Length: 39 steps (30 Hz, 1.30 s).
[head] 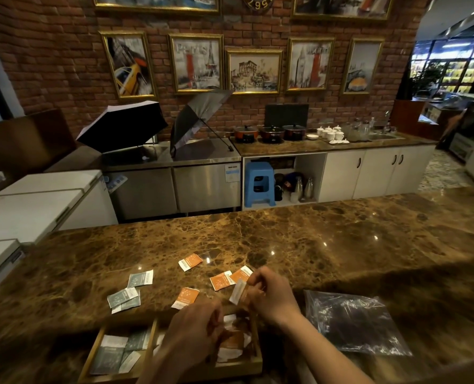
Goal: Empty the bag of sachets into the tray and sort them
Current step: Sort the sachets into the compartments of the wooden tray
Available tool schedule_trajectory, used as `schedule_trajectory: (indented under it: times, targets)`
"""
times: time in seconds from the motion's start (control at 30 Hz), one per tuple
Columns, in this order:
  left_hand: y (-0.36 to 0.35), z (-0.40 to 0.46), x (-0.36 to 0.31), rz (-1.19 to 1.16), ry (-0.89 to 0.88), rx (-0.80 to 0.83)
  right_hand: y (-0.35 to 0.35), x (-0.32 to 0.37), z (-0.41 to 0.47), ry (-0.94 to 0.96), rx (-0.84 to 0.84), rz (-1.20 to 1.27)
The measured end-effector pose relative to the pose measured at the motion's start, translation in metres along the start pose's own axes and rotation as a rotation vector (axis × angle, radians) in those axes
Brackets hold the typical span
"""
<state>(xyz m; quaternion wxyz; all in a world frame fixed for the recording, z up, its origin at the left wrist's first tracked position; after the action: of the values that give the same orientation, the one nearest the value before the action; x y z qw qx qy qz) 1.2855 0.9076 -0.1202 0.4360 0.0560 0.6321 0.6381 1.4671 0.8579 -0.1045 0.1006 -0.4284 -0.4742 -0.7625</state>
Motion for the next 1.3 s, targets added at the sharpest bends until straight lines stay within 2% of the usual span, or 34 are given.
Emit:
schedule_trajectory:
  times: [0.1,0.23,0.37,0.47,0.53,0.63,0.8,1.0,1.3]
  targets:
    - [-0.009,-0.004,-0.005,0.012,-0.04,0.129,0.004,-0.008,0.007,-0.074,-0.048,0.039]
    - [-0.005,-0.002,-0.01,0.026,-0.084,0.129,-0.008,-0.009,0.004,-0.048,0.081,0.029]
    - [0.003,0.006,-0.001,0.018,0.026,0.024,-0.017,-0.005,-0.003,0.004,0.182,-0.014]
    - [0.01,0.007,0.014,-0.007,0.147,-0.107,-0.024,-0.002,-0.011,0.081,0.272,-0.193]
    - [0.017,0.008,0.025,0.01,0.196,-0.162,-0.021,-0.003,-0.013,0.137,0.212,-0.34]
    - [0.028,0.009,0.042,0.008,0.231,-0.218,-0.012,-0.003,-0.008,0.172,0.064,-0.315]
    - [0.029,0.019,0.068,0.072,0.274,-0.104,-0.005,-0.01,0.009,0.17,0.078,-0.391]
    - [0.021,0.026,0.078,0.115,0.317,0.056,-0.008,-0.021,0.024,0.153,0.19,-0.568]
    - [0.003,0.061,0.082,0.362,0.291,0.093,-0.029,-0.018,0.058,0.27,0.29,-0.64]
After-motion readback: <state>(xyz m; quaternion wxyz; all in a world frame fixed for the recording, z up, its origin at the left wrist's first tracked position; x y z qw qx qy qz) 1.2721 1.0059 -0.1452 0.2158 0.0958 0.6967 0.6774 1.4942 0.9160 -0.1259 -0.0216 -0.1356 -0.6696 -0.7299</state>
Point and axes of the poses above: each hand's wrist, its own z-axis towards the middle knuckle, its own y-axis out of the back of the hand, x = y × z, the point moved 5 cm from there along z, towards the middle knuckle, and after that the axes turned 10 degrees about -x, right-handed, at the moved point
